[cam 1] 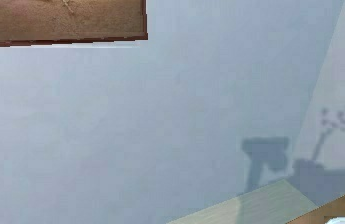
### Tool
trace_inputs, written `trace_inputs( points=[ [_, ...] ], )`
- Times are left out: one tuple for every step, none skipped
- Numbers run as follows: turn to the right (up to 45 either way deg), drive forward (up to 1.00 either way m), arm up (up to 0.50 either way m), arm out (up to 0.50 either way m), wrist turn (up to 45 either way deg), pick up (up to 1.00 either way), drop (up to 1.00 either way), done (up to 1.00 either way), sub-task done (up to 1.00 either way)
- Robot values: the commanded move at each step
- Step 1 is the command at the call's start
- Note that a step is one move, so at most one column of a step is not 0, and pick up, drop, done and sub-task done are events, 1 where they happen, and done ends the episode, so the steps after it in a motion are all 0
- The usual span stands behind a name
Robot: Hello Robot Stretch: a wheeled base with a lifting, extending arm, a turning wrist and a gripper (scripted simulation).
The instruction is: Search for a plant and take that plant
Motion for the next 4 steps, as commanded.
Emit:
trace_inputs(
  points=[
    [0.0,0.00,0.50,0.00,0.0,0.00,0.00,0.00,0.00],
    [0.0,0.00,0.38,0.00,0.0,0.00,0.00,0.00,0.00],
    [0.0,0.00,0.00,0.46,0.0,0.00,0.00,0.00,0.00],
    [0.0,0.00,0.00,0.00,45.0,0.00,0.00,0.00,0.00]
  ],
)
